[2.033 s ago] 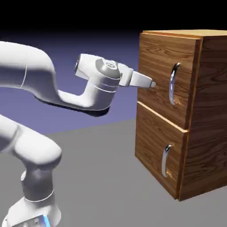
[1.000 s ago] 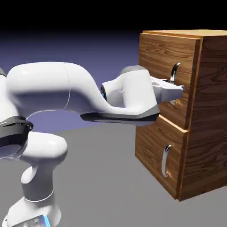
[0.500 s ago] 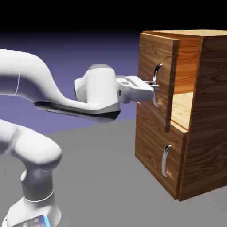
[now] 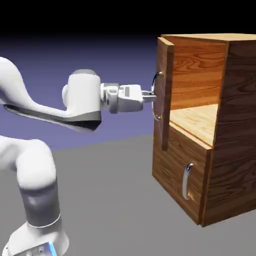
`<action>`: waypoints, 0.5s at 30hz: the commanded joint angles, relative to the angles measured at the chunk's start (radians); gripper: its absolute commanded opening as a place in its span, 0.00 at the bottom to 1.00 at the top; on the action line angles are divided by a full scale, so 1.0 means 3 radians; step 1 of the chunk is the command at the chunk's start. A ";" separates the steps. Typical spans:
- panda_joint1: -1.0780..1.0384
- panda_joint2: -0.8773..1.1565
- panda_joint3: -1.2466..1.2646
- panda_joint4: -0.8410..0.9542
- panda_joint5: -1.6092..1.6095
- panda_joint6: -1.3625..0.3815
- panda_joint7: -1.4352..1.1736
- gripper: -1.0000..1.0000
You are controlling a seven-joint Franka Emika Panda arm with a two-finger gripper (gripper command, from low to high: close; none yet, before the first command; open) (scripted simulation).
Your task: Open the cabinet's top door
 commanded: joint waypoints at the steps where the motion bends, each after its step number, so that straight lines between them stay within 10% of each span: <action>1: -0.0054 -0.0063 0.0080 -0.0037 0.0150 -0.0001 -0.0075 0.00; 15: 0.0207 -0.0789 0.0910 -0.0431 0.2179 -0.0865 -0.1285 0.00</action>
